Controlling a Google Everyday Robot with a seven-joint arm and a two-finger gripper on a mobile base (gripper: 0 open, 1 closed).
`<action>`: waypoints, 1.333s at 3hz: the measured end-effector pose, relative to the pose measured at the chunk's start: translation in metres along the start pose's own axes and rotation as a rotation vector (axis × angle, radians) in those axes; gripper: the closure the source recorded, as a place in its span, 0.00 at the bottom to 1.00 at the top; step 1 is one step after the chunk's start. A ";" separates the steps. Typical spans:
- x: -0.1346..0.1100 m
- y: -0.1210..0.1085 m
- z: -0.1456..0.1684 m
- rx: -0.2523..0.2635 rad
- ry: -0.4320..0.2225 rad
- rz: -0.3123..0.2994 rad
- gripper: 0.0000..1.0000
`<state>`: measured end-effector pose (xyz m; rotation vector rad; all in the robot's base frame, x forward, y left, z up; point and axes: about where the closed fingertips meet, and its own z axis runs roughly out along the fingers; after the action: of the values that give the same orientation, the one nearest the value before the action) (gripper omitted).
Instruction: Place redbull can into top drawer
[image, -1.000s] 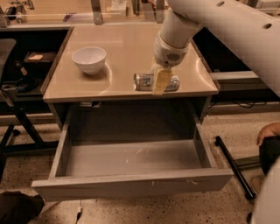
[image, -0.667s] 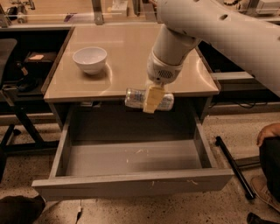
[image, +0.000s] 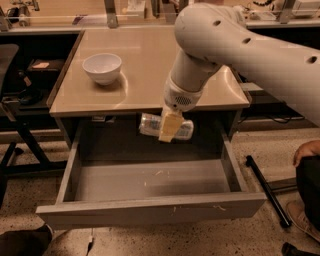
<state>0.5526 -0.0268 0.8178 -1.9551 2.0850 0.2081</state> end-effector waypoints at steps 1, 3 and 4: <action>0.009 0.014 0.049 -0.042 -0.010 0.075 1.00; 0.019 0.027 0.124 -0.087 -0.024 0.130 1.00; 0.022 0.026 0.154 -0.103 -0.030 0.127 1.00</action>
Offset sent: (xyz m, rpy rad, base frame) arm -0.0196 0.0189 -0.1345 0.0510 0.1386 -0.1496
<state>0.5417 -0.0007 0.6624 -1.8645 2.2211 0.3753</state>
